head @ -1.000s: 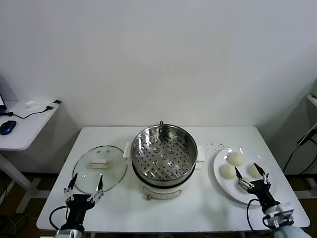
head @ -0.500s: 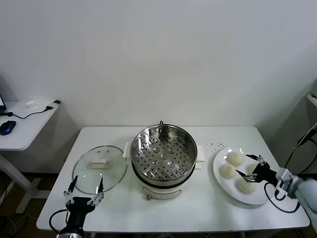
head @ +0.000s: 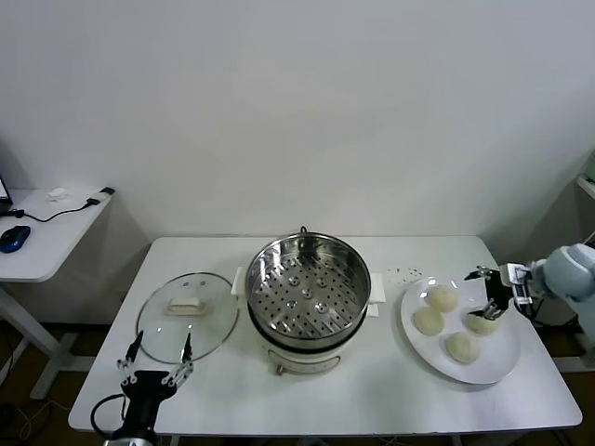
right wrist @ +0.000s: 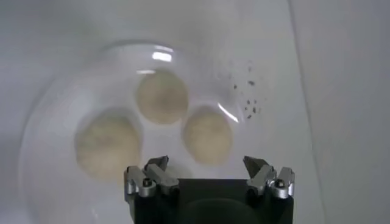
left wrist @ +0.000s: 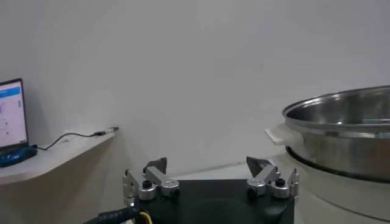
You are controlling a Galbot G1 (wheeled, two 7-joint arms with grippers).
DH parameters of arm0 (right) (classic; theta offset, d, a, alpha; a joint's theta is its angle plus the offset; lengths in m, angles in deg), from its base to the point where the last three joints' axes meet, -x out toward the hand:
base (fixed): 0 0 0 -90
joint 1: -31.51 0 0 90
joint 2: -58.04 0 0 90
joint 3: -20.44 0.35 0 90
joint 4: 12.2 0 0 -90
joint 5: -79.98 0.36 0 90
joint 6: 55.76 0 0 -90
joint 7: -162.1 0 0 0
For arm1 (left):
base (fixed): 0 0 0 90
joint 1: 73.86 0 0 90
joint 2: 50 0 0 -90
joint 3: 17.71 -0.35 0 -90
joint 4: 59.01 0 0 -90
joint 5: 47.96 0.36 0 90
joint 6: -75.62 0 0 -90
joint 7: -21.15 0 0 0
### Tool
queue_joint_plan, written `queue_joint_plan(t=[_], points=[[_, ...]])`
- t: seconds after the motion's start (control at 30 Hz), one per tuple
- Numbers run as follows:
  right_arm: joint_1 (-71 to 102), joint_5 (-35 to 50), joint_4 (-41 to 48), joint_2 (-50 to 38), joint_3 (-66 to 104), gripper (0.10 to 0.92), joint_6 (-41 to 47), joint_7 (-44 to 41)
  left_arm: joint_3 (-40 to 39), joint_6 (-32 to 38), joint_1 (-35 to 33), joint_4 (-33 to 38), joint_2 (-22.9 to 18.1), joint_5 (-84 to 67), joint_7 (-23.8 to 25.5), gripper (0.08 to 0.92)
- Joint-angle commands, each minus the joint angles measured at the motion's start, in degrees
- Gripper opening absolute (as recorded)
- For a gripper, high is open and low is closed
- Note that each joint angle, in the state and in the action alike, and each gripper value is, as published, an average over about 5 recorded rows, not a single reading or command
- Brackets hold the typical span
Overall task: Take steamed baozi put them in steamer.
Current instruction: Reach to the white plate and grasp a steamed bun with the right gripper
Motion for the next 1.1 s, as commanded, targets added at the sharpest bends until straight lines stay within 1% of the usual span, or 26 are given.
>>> queue_joint_plan(t=[0.03,0.17,0.3,0.57,0.93,1.03,1.1], points=[[-22.92,-2.40,14.08,9.33,-26.26,0.823,-1.63,-5.36,0.48,-0.14,-0.07,-0.52,-0.26,-0.57,-0.15,0.823],[-23.23,-1.55,18.49,14.28,-29.00,0.823,-1.71,-5.53,0.73,-0.11,0.06,-1.50,-0.24,-0.88,-0.25,0.823],[-21.77,-0.88,21.52,16.81,-29.74,0.823,-2.03,-5.35,0.98,-0.13,0.25,-2.27,-0.26,-0.93,-0.35,0.823],[-18.29,-2.28,24.63,19.19,-27.86,0.823,-2.77,-4.60,1.34,-0.42,1.12,-3.27,-0.04,-1.04,-0.33,0.823],[-15.08,-5.09,26.39,20.62,-23.38,0.823,-3.51,-3.43,1.38,-0.23,1.02,-3.78,0.02,-1.02,-0.35,0.823],[-14.61,-5.21,26.28,20.72,-22.59,0.811,-3.49,-3.49,1.42,-0.17,0.94,-3.72,0.03,-1.06,-0.37,0.823],[-14.47,-5.19,26.13,20.75,-22.17,0.782,-3.55,-3.63,1.40,-0.15,0.87,-3.68,0.02,-1.06,-0.38,0.823]])
